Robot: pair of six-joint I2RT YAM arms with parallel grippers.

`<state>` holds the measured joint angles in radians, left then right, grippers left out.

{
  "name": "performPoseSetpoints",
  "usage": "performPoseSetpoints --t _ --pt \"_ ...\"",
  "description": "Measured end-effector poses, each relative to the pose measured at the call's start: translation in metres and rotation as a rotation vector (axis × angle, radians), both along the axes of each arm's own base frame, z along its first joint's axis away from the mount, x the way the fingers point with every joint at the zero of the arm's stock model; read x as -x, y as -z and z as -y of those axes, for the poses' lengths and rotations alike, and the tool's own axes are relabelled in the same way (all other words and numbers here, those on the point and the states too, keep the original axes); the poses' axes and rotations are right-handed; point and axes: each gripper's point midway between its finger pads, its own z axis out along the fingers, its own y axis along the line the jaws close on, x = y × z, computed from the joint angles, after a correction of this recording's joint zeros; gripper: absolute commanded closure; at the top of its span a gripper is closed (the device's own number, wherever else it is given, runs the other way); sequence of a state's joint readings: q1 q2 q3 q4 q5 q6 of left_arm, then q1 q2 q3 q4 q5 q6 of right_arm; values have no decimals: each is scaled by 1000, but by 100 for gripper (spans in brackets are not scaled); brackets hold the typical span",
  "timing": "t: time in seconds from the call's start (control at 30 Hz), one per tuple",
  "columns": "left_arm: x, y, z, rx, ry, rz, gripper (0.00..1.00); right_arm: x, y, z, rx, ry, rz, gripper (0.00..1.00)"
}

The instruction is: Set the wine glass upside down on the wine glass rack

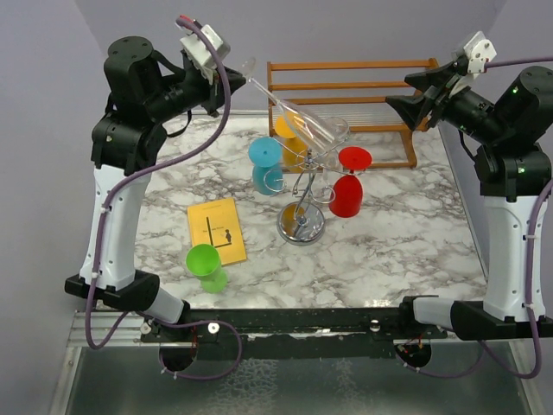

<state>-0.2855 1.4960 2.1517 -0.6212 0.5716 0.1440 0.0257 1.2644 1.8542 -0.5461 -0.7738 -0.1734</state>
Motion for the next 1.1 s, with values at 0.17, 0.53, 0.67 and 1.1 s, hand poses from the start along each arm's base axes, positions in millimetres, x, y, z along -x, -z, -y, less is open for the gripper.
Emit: performPoseSetpoints --t 0.17,0.53,0.67,1.1 --pt "39 1 11 -156 141 93 100 -4 4 5 9 31 -5 45" --pt "89 42 30 -353 369 110 100 -10 18 7 21 40 -34 42" --pt "101 60 40 -405 439 103 100 -14 26 9 28 43 -50 41" --pt "120 103 82 -588 532 103 100 -23 49 20 31 79 -103 40"
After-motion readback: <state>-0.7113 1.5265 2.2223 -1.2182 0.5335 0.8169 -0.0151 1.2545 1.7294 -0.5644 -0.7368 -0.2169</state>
